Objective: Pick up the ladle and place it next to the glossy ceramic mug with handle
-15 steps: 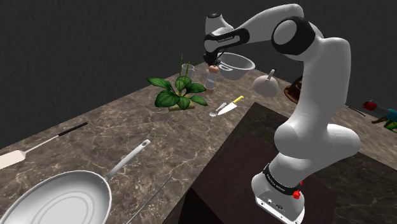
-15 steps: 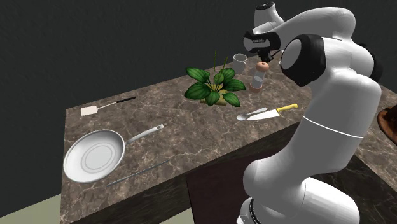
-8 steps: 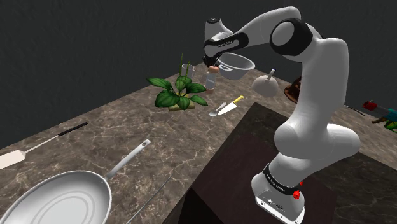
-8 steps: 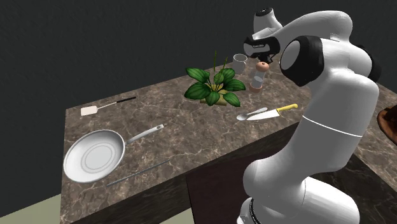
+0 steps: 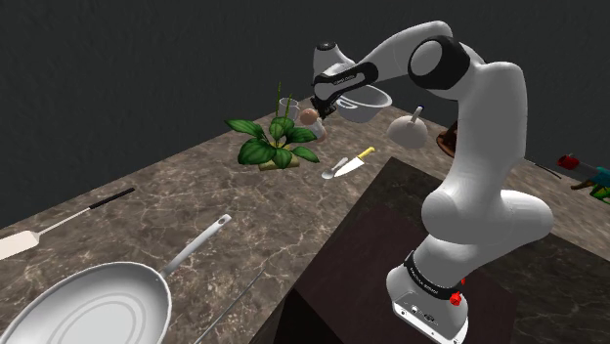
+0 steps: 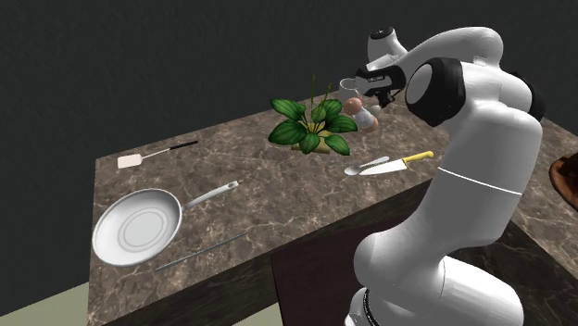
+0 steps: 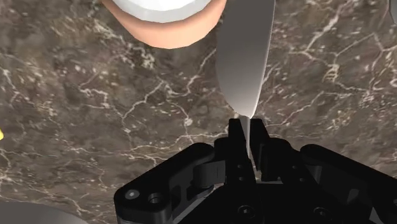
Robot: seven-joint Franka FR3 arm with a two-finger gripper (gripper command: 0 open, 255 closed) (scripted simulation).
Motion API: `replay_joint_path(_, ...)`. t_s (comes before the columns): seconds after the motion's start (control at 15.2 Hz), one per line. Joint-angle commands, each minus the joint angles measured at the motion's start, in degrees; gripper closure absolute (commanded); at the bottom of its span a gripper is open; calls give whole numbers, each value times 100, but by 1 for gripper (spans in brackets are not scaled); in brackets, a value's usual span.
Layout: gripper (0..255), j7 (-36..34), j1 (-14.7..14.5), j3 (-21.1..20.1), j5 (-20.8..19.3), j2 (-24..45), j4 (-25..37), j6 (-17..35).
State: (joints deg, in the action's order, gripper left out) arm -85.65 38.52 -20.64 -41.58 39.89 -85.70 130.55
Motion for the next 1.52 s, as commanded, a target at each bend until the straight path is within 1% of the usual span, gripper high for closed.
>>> replay_joint_path(0.0, 255, -41, -45, -15, -9, 92, -86, 50)
replay_joint_path(0.4, 255, -44, -38, -25, -16, 94, -85, 47)
replay_joint_path(0.46, 0, -28, -53, -36, 2, 95, -36, -3)
replay_joint_path(0.79, 0, -44, -38, -25, -16, 93, -86, 47)
replay_joint_path(1.06, 0, 40, -3, -216, 208, -439, -288, -292)
replay_joint_path(1.45, 0, 40, -3, -216, 209, -439, -288, -292)
